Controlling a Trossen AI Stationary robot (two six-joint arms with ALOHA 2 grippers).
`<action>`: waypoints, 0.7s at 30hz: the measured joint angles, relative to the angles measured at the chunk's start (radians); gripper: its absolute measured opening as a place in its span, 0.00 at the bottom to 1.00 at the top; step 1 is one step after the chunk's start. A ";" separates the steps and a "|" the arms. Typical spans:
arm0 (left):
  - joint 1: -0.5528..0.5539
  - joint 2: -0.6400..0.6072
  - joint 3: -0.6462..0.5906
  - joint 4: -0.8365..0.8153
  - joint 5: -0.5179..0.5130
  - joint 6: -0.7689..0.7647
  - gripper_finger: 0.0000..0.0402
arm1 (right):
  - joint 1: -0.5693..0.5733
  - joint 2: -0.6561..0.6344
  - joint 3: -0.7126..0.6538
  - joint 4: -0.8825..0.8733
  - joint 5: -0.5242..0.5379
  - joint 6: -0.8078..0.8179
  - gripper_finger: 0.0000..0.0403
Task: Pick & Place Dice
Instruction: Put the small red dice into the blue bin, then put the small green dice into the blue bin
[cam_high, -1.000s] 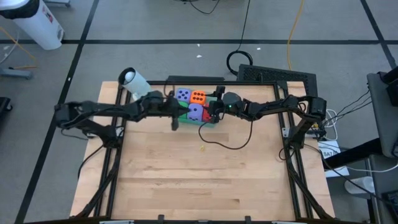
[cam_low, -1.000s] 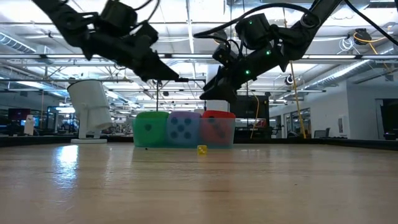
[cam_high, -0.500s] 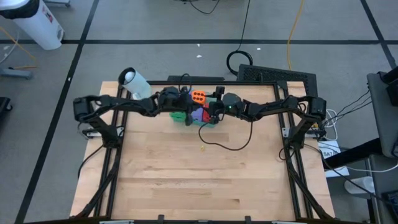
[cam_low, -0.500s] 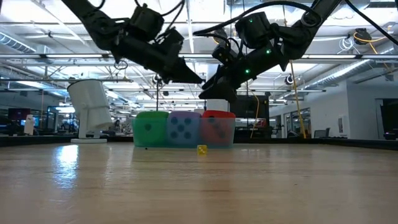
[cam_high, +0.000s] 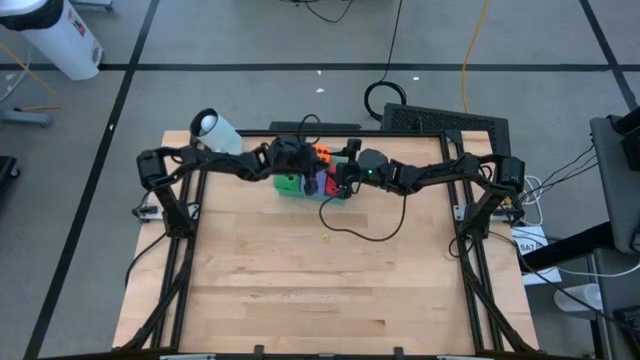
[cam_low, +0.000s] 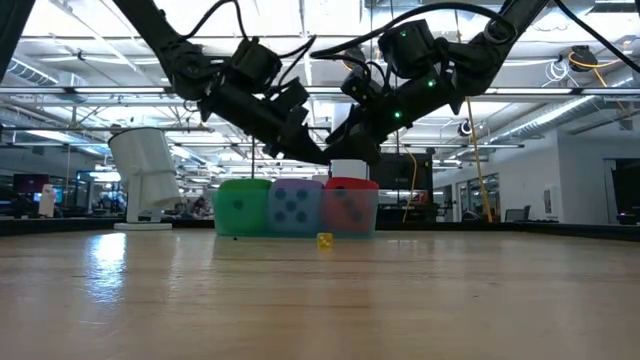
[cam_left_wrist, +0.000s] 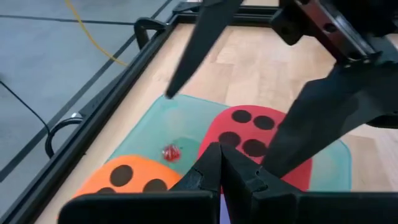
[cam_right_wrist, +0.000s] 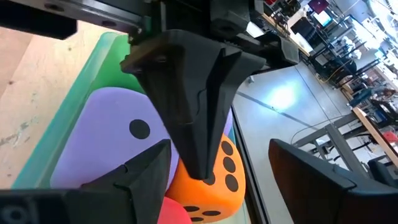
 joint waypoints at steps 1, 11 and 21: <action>0.003 -0.001 0.000 -0.003 0.001 0.003 0.02 | 0.000 0.000 0.000 0.000 0.000 0.005 0.65; 0.009 -0.124 -0.007 -0.214 0.056 0.080 0.01 | 0.006 -0.026 0.000 -0.019 0.078 0.149 0.65; 0.039 -0.574 -0.399 -0.056 0.088 0.094 0.00 | 0.059 -0.211 0.001 -0.113 -0.009 0.454 0.65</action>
